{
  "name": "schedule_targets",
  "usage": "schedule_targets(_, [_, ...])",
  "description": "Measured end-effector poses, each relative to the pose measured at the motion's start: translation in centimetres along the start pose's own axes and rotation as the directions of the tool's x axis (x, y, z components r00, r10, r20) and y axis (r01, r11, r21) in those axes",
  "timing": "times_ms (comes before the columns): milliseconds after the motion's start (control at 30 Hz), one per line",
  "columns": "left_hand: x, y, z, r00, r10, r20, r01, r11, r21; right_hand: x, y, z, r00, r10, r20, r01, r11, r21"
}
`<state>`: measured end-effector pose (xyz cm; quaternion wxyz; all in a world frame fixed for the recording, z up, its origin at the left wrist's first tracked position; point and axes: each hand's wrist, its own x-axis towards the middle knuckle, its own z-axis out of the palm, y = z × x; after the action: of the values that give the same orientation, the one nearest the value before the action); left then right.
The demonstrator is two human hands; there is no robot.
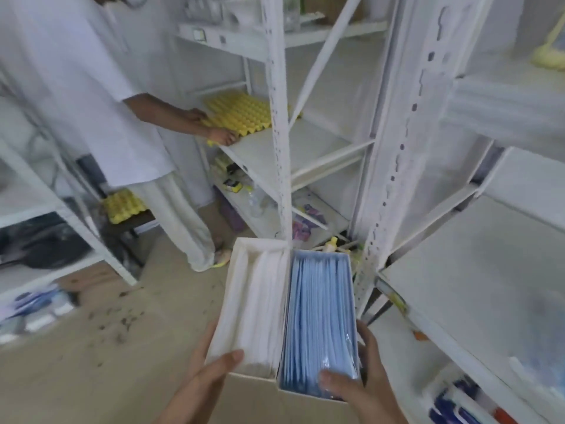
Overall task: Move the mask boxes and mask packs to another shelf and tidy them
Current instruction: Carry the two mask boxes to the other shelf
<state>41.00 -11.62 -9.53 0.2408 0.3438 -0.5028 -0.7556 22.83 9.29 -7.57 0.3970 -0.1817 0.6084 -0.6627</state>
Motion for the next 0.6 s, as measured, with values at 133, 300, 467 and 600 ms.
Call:
schedule_targets(133, [-1.1,1.6,-6.4,0.985,0.064,-0.158,-0.073,0.996,-0.049,5.8,0.4,6.2,0.988,0.041,0.147,-0.043,0.999,0.012])
schedule_targets(300, [-2.5,3.8,-14.3,0.925,0.048,-0.377,-0.09,0.991,-0.095,11.8,0.5,16.0,0.917,0.181,0.357,-0.192,0.981,-0.003])
schedule_targets(467, [-3.5,6.9,-20.7,0.868,0.061,-0.492,-0.128,0.986,-0.104,15.3,0.2,25.8,0.858,0.218,0.466,-0.213,0.975,-0.064])
schedule_targets(600, [-3.3,9.4,-24.8,0.782,0.055,-0.62,-0.164,0.979,-0.12,17.8,0.3,32.2,0.803,0.257,0.537,-0.238,0.965,-0.105])
